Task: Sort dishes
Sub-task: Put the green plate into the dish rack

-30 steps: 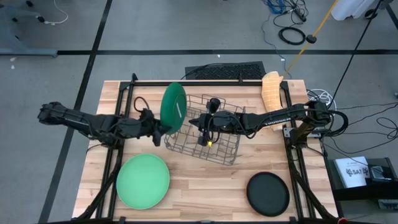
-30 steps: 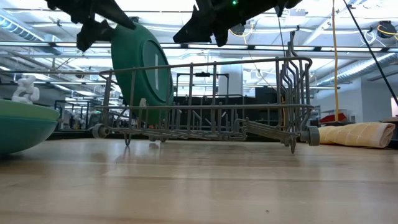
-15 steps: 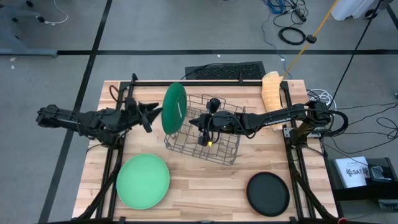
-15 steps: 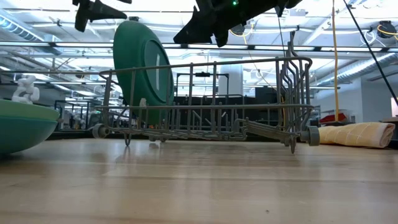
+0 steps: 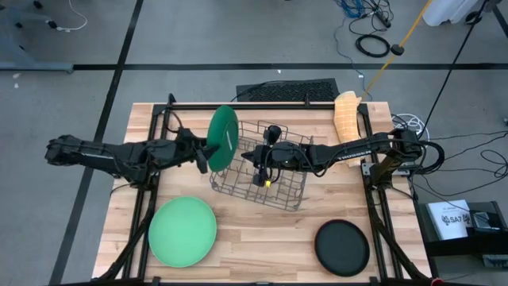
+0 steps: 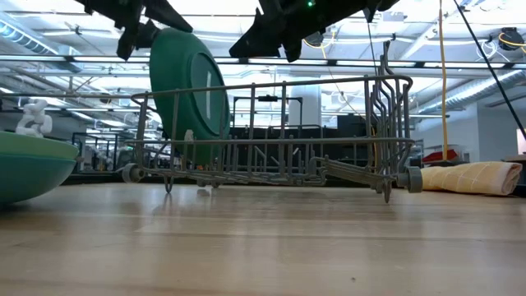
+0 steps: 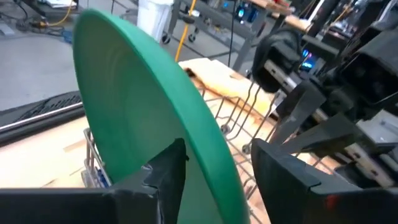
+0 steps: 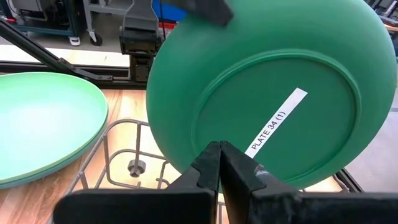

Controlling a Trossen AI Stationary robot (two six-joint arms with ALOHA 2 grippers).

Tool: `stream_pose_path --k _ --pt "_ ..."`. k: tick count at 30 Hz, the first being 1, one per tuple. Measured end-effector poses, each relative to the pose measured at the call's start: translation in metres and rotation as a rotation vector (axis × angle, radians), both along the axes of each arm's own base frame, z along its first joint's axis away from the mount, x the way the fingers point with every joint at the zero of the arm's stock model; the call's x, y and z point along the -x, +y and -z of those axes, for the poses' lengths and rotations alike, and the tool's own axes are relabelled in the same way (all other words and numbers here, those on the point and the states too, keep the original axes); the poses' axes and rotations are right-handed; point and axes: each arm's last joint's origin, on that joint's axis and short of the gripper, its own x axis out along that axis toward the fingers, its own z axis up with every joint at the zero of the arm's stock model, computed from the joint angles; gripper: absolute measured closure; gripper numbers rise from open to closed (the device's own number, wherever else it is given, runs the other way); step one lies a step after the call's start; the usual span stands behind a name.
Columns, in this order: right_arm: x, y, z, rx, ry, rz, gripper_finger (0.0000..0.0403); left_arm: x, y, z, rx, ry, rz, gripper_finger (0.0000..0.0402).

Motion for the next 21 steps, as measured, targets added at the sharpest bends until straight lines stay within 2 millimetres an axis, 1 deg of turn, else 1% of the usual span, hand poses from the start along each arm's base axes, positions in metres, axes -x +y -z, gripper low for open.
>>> stream_pose_path --k 3,8,9,14,21 --pt "0.0 0.0 0.0 0.0 0.0 0.0 0.0397 -0.004 0.001 0.004 0.006 0.031 0.014 0.0261" --pt "0.0 0.0 0.0 0.0 0.0 0.0 0.0397 -0.008 -0.001 0.012 0.046 0.074 0.051 0.0365" --pt "0.0 0.0 0.0 0.0 0.0 0.0 0.0397 -0.009 -0.001 0.013 0.042 0.09 0.063 0.0379" --pt "0.0 0.0 0.0 0.003 0.0 -0.001 0.0397 -0.011 -0.001 0.017 0.062 0.111 0.055 0.0377" --pt "0.0 0.0 0.0 0.003 0.001 -0.001 0.0397 -0.015 -0.001 0.024 0.134 0.13 0.033 0.0381"
